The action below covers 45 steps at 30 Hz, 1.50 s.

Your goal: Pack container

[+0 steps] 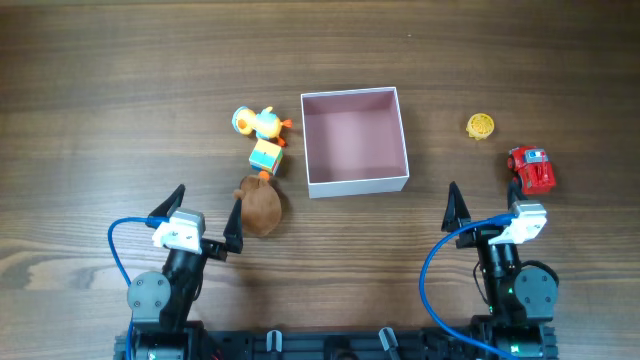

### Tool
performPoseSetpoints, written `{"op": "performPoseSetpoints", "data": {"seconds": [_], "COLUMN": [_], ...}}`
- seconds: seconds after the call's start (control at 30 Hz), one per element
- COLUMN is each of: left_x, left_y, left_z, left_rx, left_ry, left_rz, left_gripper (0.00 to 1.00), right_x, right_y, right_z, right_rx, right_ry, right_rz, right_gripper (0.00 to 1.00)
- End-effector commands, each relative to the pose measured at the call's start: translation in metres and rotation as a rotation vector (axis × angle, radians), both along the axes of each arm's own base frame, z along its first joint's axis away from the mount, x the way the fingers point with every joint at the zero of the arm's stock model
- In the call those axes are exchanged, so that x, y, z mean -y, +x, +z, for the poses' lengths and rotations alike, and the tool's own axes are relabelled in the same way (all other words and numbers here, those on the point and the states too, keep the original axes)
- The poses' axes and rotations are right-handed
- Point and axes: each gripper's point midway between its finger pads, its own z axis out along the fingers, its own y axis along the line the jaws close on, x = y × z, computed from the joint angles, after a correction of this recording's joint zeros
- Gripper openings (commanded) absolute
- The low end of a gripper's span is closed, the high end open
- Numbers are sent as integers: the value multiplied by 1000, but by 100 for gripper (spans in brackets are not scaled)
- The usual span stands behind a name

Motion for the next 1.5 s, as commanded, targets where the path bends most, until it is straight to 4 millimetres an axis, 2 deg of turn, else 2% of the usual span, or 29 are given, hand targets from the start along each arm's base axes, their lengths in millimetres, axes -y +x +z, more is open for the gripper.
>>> {"op": "performPoseSetpoints", "data": {"seconds": [0.0,1.13,1.2,1.27,1.33,1.47], "left_x": [0,0,0,0,0,0], "left_y": [0,0,0,0,0,0], "left_z": [-2,-2,-2,-2,-2,-2], "left_rx": [3,3,3,3,3,3], "left_ry": [15,15,15,15,15,15], "left_rz": [0,-1,-1,-1,0,0], "left_gripper": [100,100,100,100,100,100], "right_x": [-1,-2,-10,-26,-49,-64], "right_y": [-1,-1,-2,-5,-13,-25], "right_z": [2,3,4,10,24,56], "right_rx": [10,9,6,12,59,147], "right_ry": [12,47,134,187,174,79], "right_rz": [7,15,61,157,301,398], "right_gripper": [100,100,100,100,100,100]}}
